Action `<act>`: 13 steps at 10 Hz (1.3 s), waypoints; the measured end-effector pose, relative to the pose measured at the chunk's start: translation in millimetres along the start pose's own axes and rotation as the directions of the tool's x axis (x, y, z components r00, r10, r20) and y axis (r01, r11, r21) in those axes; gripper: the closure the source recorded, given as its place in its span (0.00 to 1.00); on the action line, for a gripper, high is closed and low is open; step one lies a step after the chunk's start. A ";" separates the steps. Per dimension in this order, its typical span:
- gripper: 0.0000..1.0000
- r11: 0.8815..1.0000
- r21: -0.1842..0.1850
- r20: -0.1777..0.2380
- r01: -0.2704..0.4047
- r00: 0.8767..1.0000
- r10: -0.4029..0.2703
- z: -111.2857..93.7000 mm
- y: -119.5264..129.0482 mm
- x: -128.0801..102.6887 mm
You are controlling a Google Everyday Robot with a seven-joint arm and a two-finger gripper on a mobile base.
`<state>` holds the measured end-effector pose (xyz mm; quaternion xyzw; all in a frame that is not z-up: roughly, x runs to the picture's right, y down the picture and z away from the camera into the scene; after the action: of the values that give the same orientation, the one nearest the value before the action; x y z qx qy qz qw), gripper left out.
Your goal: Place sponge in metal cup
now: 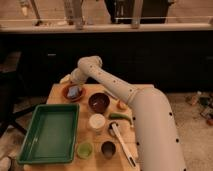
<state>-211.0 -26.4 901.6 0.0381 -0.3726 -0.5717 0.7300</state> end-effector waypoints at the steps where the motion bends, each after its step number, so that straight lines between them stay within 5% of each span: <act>1: 0.20 1.000 0.003 0.000 -0.004 1.000 0.004 2.1 1.6 -0.2; 7: 0.20 0.998 -0.056 0.034 -0.032 0.999 0.034 22.3 14.5 -3.6; 13: 0.20 0.998 -0.064 0.106 -0.020 0.994 0.027 43.1 12.9 -6.9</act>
<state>-226.4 -0.1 935.3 -0.0201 -0.3934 -0.5757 0.7165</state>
